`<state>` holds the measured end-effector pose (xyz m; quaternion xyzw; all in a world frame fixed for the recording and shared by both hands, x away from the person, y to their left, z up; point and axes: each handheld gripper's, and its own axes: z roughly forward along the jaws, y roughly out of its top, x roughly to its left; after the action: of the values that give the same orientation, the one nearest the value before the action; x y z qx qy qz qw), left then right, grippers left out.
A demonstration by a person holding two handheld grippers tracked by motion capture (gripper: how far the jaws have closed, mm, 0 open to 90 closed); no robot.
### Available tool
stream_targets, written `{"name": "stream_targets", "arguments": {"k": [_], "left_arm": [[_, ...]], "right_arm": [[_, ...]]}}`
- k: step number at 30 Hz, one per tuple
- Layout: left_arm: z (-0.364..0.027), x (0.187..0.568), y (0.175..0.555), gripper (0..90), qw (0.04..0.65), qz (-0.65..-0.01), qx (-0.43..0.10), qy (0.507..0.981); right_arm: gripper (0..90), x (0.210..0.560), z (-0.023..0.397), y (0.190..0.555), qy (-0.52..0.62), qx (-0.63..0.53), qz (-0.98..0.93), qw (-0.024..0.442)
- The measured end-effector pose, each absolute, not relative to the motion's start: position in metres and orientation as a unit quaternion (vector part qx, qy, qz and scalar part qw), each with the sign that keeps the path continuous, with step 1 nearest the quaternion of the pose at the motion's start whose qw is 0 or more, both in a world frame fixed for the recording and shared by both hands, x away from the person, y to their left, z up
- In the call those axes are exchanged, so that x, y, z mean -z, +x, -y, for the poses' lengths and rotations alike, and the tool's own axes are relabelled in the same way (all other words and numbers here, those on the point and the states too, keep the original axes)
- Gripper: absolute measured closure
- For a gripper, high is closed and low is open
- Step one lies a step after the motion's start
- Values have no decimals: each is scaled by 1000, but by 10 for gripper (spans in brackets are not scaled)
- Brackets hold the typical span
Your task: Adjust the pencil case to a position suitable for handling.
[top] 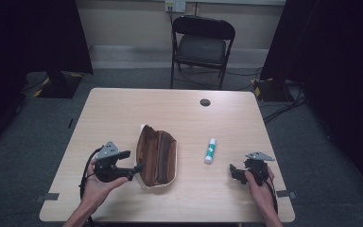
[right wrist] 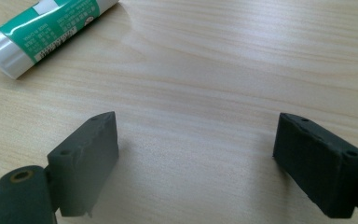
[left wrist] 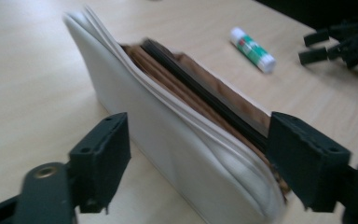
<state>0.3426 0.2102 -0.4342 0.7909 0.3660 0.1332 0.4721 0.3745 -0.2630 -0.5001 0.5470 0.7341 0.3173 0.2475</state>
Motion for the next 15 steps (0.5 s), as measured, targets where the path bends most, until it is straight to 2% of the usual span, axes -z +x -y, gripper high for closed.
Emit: {"name": "stream_targets", "arguments": {"k": [3,8,15], "left_arm": [[-206,437,341,246,465,-359,-139,797],[-210,443,344,420,465,-354,-136,800],[-217,441,350,601,463,-349,-142,802]], "right_arm": [[130,500,263,374,547,-317,-734,247],[130,500,263,374,547,-317,-734,248],[130,500,263,374,547,-317,-734,248]]}}
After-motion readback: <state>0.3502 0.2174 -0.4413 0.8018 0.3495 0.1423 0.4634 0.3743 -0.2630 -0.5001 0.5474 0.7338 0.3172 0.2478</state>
